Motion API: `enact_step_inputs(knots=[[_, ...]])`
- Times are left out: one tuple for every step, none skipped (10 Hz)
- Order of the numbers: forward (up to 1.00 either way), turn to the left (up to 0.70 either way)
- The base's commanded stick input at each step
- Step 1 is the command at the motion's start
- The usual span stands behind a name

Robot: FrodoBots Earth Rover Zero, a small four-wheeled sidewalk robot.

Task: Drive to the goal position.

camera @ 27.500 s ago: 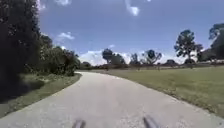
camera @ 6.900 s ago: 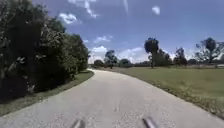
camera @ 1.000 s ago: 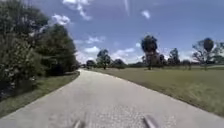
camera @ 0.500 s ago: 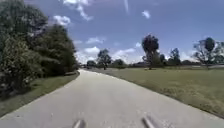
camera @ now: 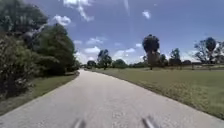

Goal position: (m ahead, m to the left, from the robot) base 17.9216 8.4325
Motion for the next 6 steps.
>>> enact_step_inputs(knots=[[0.5,0.0],[0.5,0.0],[0.5,0.0],[0.5,0.0],[0.5,0.0],[0.5,0.0]])
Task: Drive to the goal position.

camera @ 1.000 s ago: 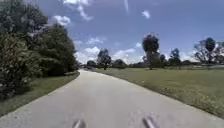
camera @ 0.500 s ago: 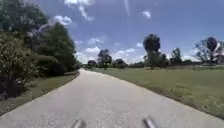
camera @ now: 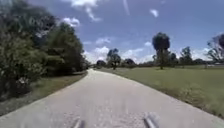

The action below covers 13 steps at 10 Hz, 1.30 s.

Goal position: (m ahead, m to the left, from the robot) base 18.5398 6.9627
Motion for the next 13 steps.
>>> enact_step_inputs(knots=[[0.5,0.0],[0.5,0.0],[0.5,0.0],[0.5,0.0],[0.5,0.0],[0.5,0.0],[0.5,0.0],[0.5,0.0],[0.5,0.0],[0.5,0.0],[0.5,0.0],[0.5,0.0],[0.5,0.12]])
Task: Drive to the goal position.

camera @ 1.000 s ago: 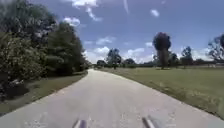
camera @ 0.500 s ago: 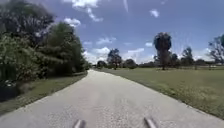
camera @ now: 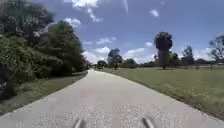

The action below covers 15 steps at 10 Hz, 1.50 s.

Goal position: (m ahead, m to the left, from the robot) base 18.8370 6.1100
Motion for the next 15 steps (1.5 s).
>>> enact_step_inputs(knots=[[0.5,0.5],[0.5,0.41],[0.5,0.05],[0.5,0.0],[0.5,0.0],[0.5,0.0],[0.5,0.0],[0.5,0.0],[0.5,0.0],[0.5,0.0],[0.5,0.0],[0.5,0.0],[0.5,0.0],[0.5,0.0],[0.5,0.0]])
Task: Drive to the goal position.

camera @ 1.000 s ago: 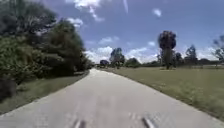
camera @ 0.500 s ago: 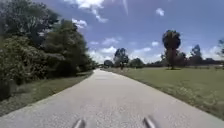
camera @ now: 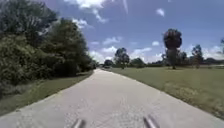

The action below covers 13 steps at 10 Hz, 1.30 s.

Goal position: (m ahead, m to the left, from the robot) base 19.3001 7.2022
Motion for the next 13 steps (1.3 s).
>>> enact_step_inputs(knots=[[0.5,0.0],[0.5,0.0],[0.5,0.0],[0.5,0.0],[0.5,0.0],[0.5,0.0],[0.5,0.0],[0.5,0.0],[0.5,0.0],[0.5,0.0],[0.5,0.0],[0.5,0.0],[0.5,0.0]])
